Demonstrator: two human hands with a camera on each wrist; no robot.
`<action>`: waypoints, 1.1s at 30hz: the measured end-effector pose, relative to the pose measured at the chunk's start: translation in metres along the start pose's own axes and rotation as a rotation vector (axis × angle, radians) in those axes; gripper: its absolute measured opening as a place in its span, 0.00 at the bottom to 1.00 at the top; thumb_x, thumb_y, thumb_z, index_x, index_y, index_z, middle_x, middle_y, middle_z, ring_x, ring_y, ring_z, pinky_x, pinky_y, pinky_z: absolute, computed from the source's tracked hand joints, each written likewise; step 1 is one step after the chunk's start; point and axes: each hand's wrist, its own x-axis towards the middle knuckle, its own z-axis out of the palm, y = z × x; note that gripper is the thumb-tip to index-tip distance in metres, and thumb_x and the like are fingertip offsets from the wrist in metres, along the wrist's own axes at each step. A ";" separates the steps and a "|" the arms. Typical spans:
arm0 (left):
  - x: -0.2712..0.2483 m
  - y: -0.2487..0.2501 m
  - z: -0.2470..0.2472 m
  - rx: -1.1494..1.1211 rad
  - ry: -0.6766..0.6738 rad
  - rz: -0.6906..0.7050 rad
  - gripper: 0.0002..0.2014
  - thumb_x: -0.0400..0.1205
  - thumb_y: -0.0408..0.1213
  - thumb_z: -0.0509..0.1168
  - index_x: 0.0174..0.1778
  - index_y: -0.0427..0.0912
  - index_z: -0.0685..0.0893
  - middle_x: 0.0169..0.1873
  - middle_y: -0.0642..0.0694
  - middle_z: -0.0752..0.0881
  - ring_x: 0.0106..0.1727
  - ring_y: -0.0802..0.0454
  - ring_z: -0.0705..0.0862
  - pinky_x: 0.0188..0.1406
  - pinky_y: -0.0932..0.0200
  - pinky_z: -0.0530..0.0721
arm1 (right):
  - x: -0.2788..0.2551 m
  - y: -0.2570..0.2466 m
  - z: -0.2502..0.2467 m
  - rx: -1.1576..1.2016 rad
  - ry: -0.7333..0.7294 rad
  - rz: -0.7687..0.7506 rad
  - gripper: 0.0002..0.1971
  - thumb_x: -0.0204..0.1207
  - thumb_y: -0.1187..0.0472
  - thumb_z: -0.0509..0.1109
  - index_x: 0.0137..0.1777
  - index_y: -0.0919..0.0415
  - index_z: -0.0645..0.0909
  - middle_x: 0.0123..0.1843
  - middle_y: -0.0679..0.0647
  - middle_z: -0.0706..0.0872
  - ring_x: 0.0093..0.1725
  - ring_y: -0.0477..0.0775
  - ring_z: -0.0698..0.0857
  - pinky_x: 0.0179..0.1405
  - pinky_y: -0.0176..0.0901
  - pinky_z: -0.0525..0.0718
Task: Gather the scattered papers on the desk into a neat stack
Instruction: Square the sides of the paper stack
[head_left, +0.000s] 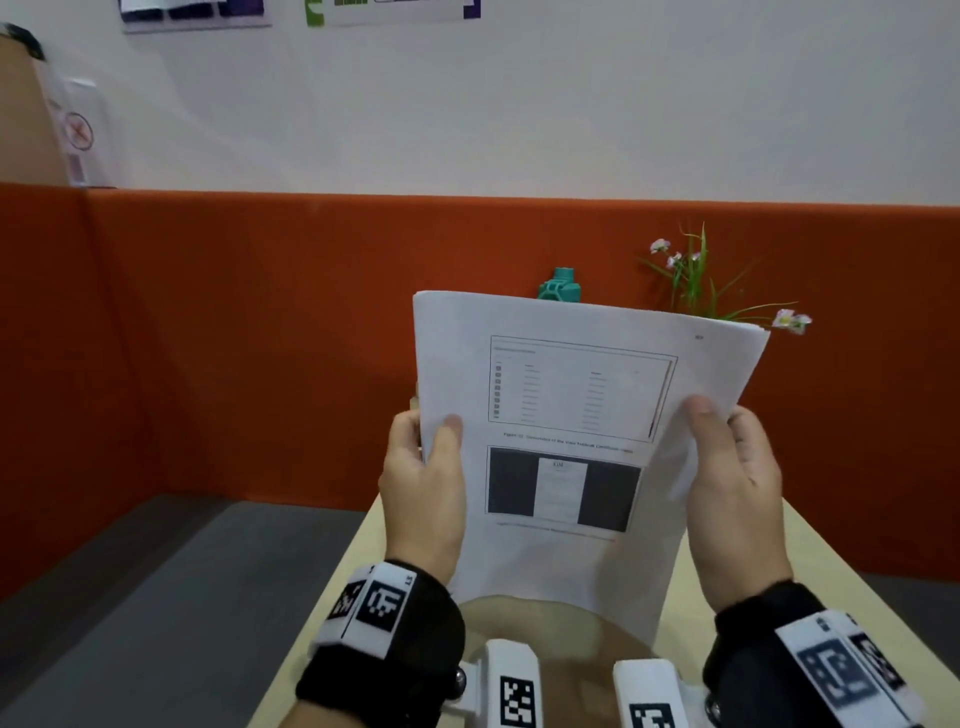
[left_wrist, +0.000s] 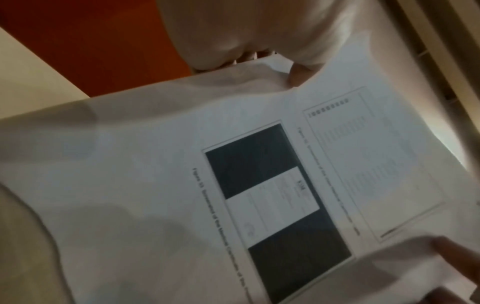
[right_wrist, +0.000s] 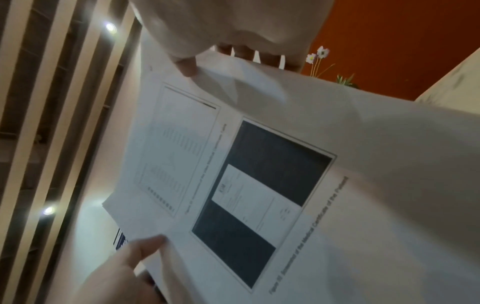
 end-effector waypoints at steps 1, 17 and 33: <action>-0.002 -0.001 0.000 -0.002 -0.009 -0.001 0.08 0.83 0.36 0.61 0.56 0.44 0.82 0.50 0.49 0.90 0.54 0.48 0.88 0.53 0.50 0.87 | 0.001 0.001 0.001 -0.001 -0.015 0.004 0.07 0.87 0.51 0.61 0.50 0.46 0.80 0.53 0.49 0.89 0.53 0.48 0.87 0.49 0.47 0.83; -0.010 -0.007 0.007 0.179 0.051 0.114 0.09 0.82 0.32 0.61 0.55 0.42 0.82 0.46 0.50 0.88 0.43 0.59 0.85 0.27 0.84 0.76 | -0.011 0.005 0.000 -0.055 -0.079 -0.098 0.10 0.87 0.65 0.62 0.56 0.46 0.74 0.54 0.41 0.85 0.47 0.25 0.85 0.42 0.24 0.82; -0.002 -0.009 -0.014 0.098 0.003 0.102 0.08 0.79 0.29 0.62 0.41 0.48 0.79 0.32 0.58 0.85 0.32 0.65 0.82 0.36 0.65 0.83 | -0.013 0.007 -0.004 -0.052 -0.064 0.021 0.13 0.86 0.66 0.59 0.52 0.43 0.75 0.55 0.44 0.85 0.55 0.43 0.83 0.50 0.43 0.79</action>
